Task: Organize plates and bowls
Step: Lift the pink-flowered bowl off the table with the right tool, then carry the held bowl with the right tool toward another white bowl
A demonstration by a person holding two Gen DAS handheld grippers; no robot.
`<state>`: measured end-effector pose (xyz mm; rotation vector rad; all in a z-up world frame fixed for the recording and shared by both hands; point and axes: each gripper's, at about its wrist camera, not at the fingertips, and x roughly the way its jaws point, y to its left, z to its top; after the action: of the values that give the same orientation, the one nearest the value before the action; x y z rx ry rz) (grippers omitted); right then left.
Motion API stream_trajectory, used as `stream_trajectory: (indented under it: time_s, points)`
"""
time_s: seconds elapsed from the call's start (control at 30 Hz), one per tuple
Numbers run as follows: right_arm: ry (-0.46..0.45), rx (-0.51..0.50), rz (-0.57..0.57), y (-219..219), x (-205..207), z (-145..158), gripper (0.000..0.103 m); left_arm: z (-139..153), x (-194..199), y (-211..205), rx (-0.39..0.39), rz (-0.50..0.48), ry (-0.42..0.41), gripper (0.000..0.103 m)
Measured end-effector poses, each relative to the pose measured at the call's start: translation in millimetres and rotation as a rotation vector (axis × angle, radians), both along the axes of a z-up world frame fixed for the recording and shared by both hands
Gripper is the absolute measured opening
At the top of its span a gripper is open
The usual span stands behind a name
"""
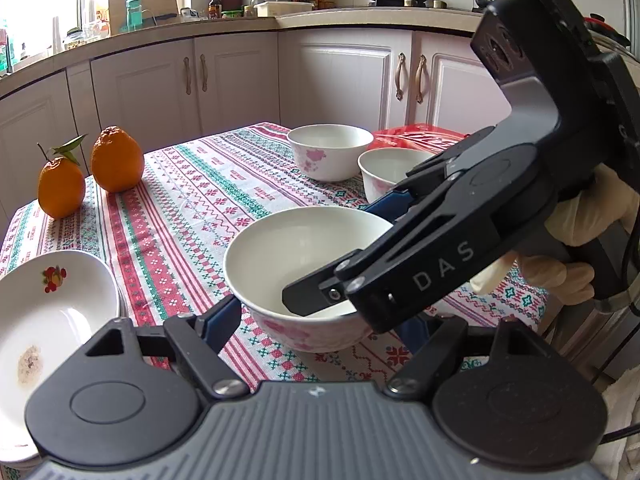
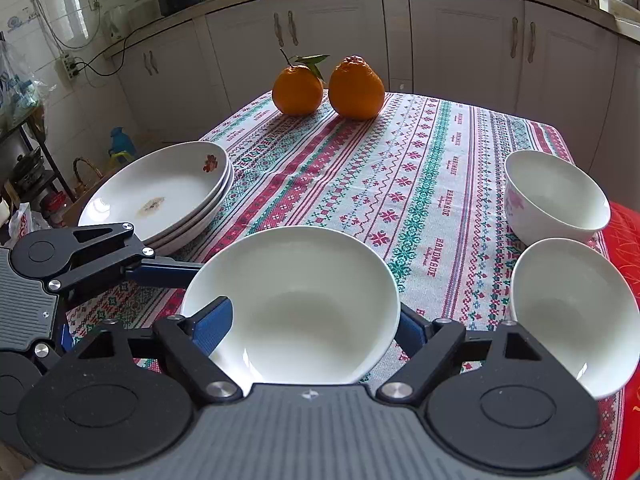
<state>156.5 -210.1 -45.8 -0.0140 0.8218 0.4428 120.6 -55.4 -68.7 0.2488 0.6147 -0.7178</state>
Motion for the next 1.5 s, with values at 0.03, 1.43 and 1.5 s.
stream_trajectory:
  time_s: [0.03, 1.43, 1.5]
  points:
    - [-0.001, 0.000, 0.001, 0.1, -0.2, 0.0, 0.089, -0.1, 0.1, 0.0, 0.001, 0.001, 0.001, 0.081]
    - [-0.087, -0.054, -0.306, -147.6, -16.9, 22.0, 0.103, 6.7, 7.3, -127.3, 0.000, -0.099, -0.078, 0.091]
    - [-0.076, -0.044, -0.292, -151.0, -11.4, 19.2, 0.103, 2.4, 11.0, -132.7, 0.004, -0.076, -0.071, 0.091]
